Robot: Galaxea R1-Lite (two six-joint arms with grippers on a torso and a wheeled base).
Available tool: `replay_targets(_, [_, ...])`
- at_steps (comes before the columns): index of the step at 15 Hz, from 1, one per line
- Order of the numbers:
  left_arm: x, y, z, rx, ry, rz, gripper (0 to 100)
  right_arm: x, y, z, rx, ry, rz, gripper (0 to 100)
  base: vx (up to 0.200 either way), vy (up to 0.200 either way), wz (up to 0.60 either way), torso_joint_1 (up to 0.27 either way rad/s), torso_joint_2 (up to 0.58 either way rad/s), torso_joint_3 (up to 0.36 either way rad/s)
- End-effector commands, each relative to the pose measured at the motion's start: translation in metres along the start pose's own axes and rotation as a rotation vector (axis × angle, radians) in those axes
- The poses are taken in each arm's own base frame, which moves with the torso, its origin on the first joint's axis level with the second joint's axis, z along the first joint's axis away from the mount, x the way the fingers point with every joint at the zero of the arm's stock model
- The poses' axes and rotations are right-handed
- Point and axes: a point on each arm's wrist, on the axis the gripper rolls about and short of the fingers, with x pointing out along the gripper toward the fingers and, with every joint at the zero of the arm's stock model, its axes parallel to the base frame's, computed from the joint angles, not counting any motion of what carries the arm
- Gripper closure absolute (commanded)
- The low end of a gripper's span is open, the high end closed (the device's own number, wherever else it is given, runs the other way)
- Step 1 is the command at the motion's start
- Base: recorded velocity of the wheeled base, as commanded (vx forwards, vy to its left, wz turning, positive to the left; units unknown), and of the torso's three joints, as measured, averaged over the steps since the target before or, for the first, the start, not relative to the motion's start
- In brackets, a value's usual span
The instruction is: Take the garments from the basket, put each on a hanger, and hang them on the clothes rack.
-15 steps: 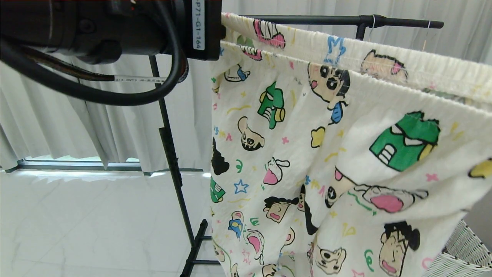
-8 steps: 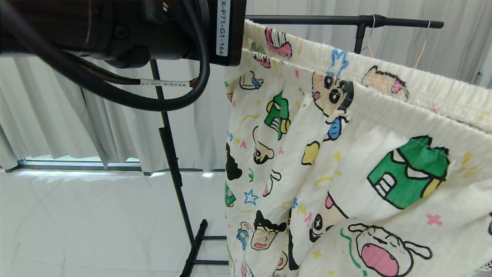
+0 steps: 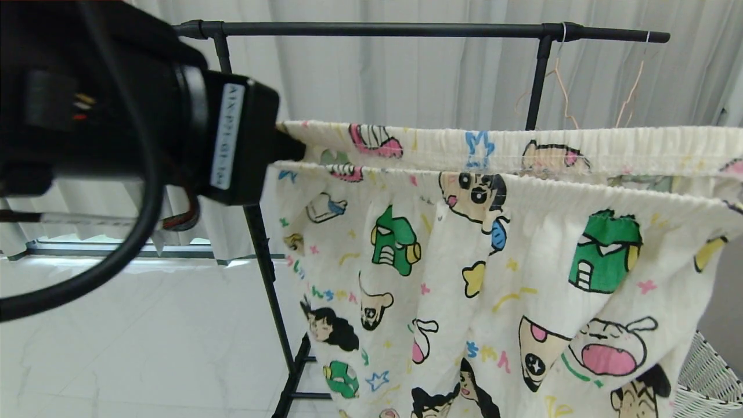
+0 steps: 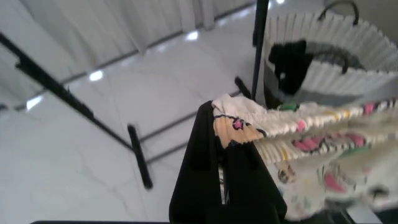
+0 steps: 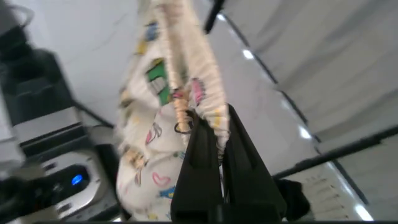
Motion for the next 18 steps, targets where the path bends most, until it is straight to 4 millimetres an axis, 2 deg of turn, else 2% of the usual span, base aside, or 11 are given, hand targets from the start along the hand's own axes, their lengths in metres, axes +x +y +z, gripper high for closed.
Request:
replay_targets(1, [-0.042, 0.017, -0.012, -0.045, -0.004, -0.017, 100, 0.020, -0.012, 0.005, 0.022, -0.007, -0.097, 100, 0.000, 0.000, 0.00, 0.000, 0.00, 0.000])
replay_targets(2, [-0.051, 0.020, -0.018, -0.046, 0.023, -0.028, 100, 0.028, -0.016, 0.009, 0.029, -0.034, -0.122, 100, 0.000, 0.000, 0.00, 0.000, 0.00, 0.000])
replay_targets(4, [-0.074, 0.019, -0.029, -0.082, 0.044, -0.110, 100, 0.064, -0.026, 0.025, 0.046, -0.138, -0.163, 100, 0.000, 0.000, 0.00, 0.000, 0.00, 0.000])
replay_targets(7, [-0.101, -0.001, -0.030, -0.151, 0.023, -0.348, 100, 0.109, -0.029, 0.037, 0.040, -0.229, -0.121, 100, 0.000, 0.000, 0.00, 0.000, 0.00, 0.000])
replay_targets(9, [-0.116, -0.009, -0.029, -0.182, 0.024, -0.475, 100, 0.127, -0.030, 0.041, 0.036, -0.243, -0.107, 100, 0.000, 0.000, 0.00, 0.000, 0.00, 0.000])
replay_targets(12, [-0.127, -0.015, -0.028, -0.166, 0.021, -0.573, 100, 0.134, -0.025, 0.042, 0.031, -0.238, -0.085, 100, 0.000, 0.000, 0.00, 0.000, 0.00, 0.000])
replay_targets(18, [-0.125, -0.019, -0.028, -0.151, 0.038, -0.590, 100, 0.131, -0.026, 0.042, 0.030, -0.240, -0.090, 100, 0.000, 0.000, 0.00, 0.000, 0.00, 0.000])
